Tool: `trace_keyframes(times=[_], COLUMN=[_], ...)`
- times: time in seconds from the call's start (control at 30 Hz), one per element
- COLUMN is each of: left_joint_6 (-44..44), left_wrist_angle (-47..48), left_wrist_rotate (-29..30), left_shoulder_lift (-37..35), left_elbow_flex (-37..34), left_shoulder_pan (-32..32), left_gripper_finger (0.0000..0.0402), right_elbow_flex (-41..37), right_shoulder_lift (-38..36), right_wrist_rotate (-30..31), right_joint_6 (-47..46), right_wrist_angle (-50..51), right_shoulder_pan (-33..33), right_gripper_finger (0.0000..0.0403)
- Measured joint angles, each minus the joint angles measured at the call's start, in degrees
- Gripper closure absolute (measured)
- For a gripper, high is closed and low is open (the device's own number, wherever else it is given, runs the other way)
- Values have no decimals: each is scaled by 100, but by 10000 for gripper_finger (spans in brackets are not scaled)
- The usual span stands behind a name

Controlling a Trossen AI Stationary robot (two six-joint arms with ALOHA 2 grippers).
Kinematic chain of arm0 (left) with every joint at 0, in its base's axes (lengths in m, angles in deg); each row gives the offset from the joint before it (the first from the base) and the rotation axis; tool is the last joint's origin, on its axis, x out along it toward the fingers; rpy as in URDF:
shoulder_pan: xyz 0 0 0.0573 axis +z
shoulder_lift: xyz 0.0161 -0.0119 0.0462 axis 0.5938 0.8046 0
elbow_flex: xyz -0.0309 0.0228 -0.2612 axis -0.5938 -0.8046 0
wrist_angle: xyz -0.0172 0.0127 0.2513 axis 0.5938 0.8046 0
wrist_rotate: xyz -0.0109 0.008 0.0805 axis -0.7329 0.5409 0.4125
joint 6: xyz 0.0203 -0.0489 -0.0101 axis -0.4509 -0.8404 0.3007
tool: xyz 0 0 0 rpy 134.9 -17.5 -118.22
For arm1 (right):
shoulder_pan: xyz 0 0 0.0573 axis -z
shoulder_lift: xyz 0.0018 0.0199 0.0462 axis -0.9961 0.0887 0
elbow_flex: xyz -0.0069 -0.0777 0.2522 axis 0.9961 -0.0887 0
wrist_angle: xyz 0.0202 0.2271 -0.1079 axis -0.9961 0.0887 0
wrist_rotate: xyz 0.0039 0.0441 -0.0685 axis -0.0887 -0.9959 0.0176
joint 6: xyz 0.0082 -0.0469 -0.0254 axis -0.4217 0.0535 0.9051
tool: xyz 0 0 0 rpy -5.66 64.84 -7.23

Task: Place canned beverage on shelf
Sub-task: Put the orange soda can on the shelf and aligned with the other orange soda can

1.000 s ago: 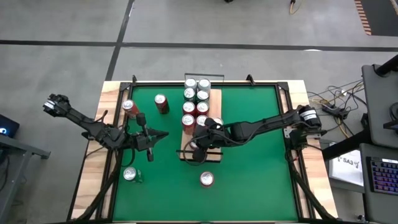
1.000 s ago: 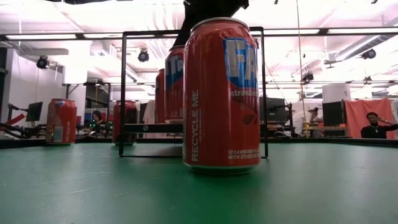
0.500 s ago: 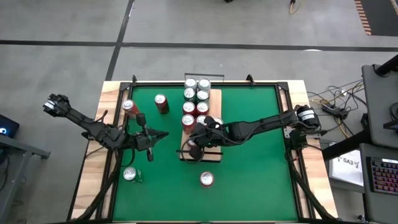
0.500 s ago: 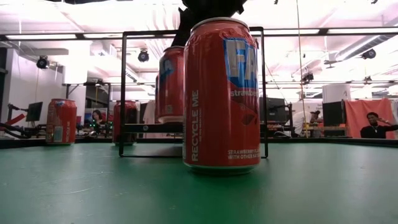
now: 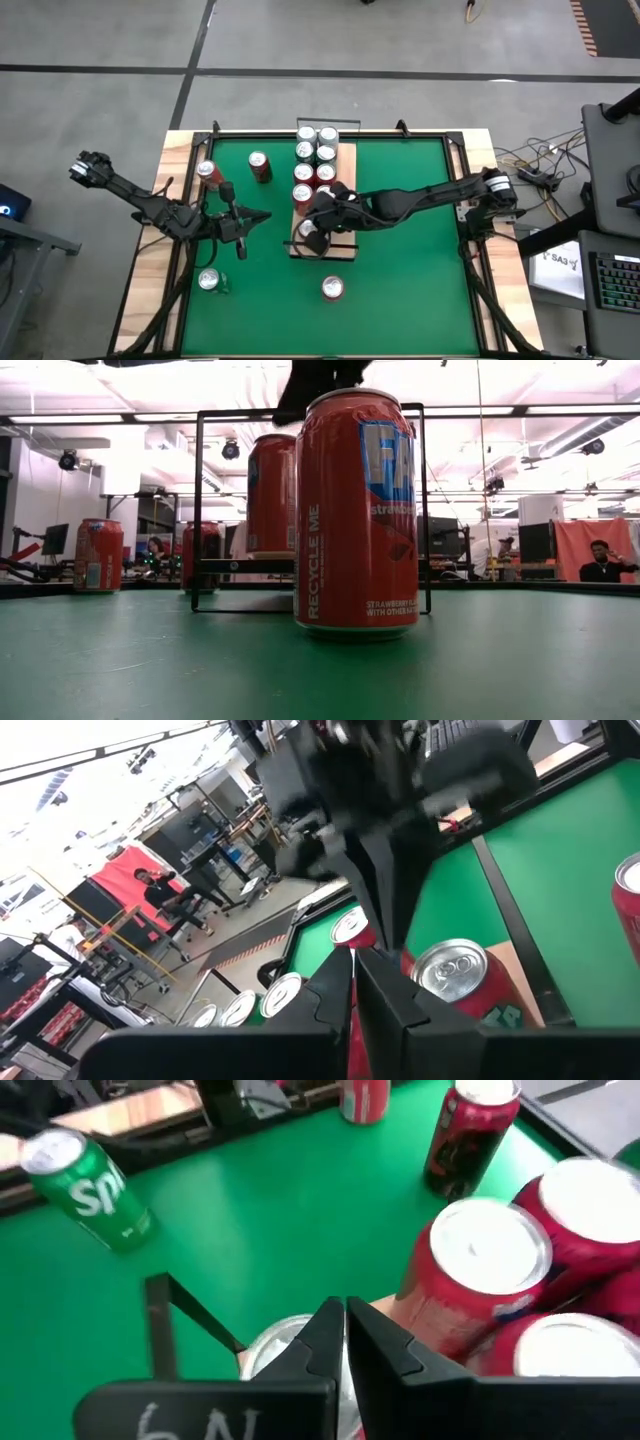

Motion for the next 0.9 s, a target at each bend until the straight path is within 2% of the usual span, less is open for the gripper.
trace_keyframes(times=[0.2, 0.27, 0.63, 0.9], left_joint_6=[0, 0, -2, -1], left_wrist_angle=[43, 43, 52, 65], left_wrist_rotate=[0, 0, 0, 0], left_shoulder_lift=[0, 0, 2, 2], left_elbow_flex=[0, 0, -2, -6], left_shoulder_pan=[-2, -2, -1, -1], left_gripper_finger=[401, 401, 401, 401], right_elbow_flex=[638, 610, 310, 310], right_shoulder_lift=[-30, -30, 365, 516], right_wrist_rotate=[-58, -41, -142, -344], right_joint_6=[-1067, -1252, -1426, -1098], right_wrist_angle=[2127, 2350, 1834, 1269], right_shoulder_pan=[-22, -58, -136, -111], right_gripper_finger=[394, 394, 394, 394])
